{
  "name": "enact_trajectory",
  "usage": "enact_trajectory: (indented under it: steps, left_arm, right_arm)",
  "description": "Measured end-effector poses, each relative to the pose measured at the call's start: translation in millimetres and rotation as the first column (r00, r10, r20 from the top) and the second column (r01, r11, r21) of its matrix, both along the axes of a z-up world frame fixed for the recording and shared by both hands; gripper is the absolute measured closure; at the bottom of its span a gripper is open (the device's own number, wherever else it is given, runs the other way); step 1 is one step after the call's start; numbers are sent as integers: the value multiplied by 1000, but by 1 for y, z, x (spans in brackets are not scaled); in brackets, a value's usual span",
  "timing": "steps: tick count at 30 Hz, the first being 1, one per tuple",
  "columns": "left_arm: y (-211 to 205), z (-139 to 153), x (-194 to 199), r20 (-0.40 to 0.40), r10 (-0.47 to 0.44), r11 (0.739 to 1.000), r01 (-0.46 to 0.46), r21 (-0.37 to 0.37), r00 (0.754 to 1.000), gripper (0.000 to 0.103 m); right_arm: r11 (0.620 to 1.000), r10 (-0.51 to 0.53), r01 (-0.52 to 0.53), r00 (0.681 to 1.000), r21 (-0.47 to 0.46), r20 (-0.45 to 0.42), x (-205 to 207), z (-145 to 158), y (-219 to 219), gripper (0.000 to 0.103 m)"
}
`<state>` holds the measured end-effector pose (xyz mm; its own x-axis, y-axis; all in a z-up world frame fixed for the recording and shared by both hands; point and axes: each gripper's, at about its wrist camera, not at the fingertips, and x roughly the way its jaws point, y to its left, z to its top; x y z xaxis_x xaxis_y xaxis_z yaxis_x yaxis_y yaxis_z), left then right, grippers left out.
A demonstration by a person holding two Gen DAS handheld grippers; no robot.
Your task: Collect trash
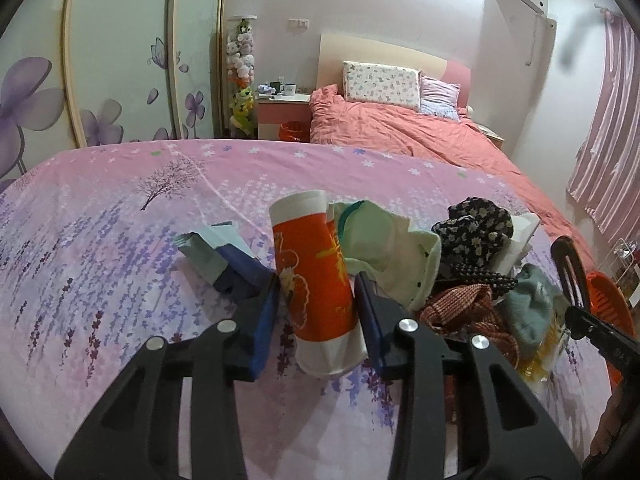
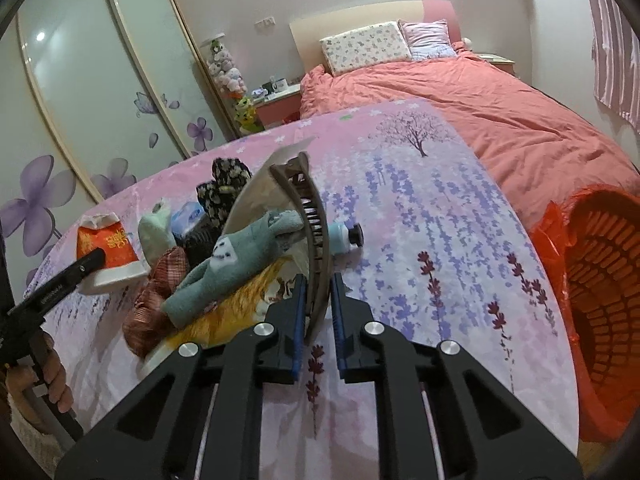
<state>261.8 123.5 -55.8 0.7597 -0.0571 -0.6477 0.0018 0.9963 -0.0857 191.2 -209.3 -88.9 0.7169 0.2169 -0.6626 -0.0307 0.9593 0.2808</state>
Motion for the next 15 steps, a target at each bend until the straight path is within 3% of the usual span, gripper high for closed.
enact_trajectory:
  steps: [5, 15]
  left_arm:
    - [-4, 0, -1, 0, -2, 1000, 2, 21, 1000, 63]
    - [-1, -6, 12, -41, 15, 1000, -14, 16, 999, 63]
  right_arm:
    - [1000, -7, 6, 999, -14, -40, 7, -12, 1, 87]
    - [1000, -29, 29, 999, 4, -21, 25, -4, 3, 84]
